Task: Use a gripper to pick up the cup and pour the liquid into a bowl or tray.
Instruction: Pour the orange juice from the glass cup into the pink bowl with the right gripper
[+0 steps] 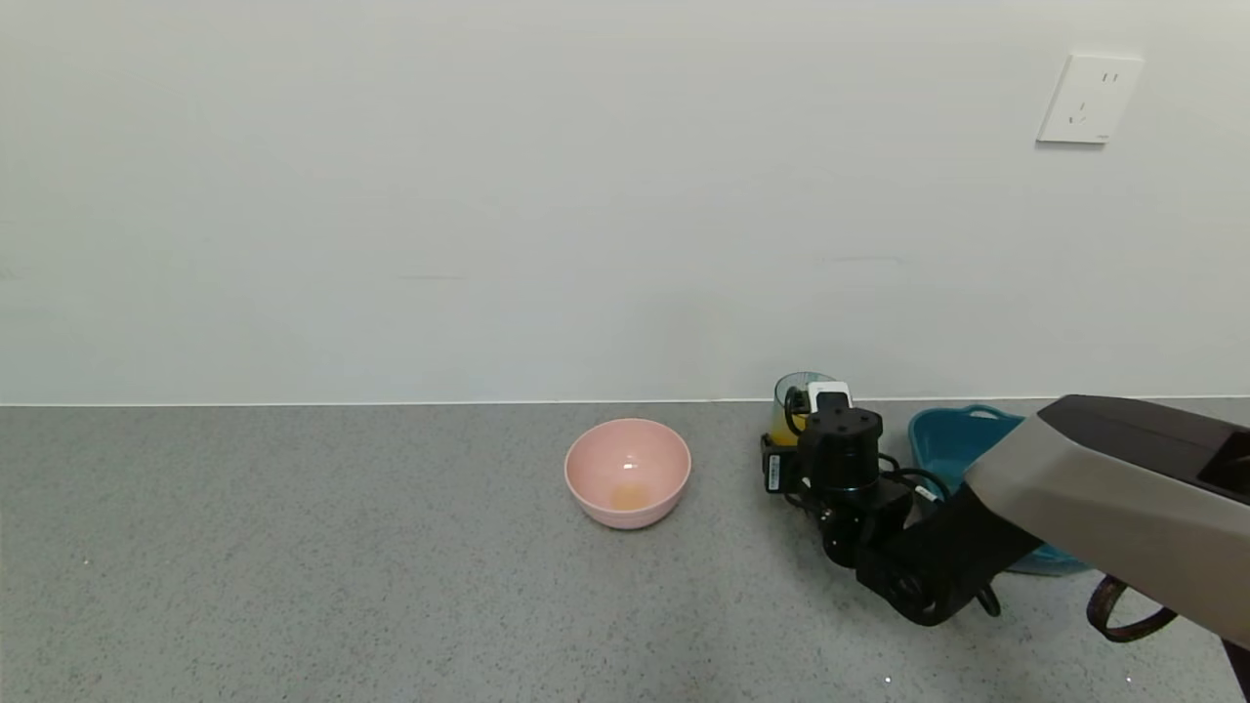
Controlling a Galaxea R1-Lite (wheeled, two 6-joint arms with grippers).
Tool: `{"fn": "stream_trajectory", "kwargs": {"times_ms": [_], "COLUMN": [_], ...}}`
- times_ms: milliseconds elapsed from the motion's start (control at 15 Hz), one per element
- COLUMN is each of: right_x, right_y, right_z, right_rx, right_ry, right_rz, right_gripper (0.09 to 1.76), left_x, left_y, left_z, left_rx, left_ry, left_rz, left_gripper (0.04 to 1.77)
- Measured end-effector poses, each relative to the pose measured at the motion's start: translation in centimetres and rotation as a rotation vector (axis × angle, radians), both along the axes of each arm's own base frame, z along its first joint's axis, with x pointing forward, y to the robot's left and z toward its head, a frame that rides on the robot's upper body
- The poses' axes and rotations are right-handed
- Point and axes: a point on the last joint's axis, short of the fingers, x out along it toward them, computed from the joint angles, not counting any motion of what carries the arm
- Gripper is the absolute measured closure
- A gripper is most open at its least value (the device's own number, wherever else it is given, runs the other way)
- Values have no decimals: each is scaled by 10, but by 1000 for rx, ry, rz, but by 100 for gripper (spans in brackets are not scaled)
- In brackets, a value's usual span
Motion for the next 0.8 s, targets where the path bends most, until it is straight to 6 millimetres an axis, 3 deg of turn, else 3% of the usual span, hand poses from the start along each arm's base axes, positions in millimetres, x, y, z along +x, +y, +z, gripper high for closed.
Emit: {"fn": "stream_trajectory", "kwargs": {"times_ms": [800], "right_x": [-16], "right_y": [4], "right_z": [46], "right_rx": [-24], "right_ry": [2], "right_rz": [103], "right_gripper": [53], "left_x": [0], "left_y": [0], "left_z": [0], "left_rx": [0], "left_ry": [0], "left_rz": [0], "left_gripper": [9]}}
